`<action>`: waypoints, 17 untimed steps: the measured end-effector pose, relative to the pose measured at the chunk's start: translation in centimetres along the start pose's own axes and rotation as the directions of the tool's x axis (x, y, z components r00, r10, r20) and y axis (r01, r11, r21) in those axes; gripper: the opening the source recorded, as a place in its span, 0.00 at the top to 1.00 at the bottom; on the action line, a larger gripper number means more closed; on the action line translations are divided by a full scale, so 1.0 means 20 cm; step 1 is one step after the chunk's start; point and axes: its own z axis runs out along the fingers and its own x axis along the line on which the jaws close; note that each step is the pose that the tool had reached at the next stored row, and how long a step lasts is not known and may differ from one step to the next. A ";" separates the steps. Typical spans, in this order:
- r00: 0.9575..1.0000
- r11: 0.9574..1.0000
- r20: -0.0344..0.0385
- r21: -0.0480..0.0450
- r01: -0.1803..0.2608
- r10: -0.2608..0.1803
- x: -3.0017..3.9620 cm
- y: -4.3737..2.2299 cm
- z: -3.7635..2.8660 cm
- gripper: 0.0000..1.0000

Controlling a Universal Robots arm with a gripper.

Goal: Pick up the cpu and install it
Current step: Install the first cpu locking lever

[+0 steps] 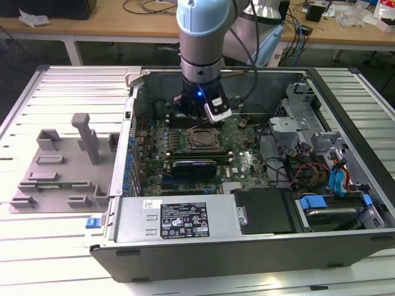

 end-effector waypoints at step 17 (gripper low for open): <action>0.997 0.995 0.025 0.061 -0.076 0.075 -0.017 0.072 0.031 0.89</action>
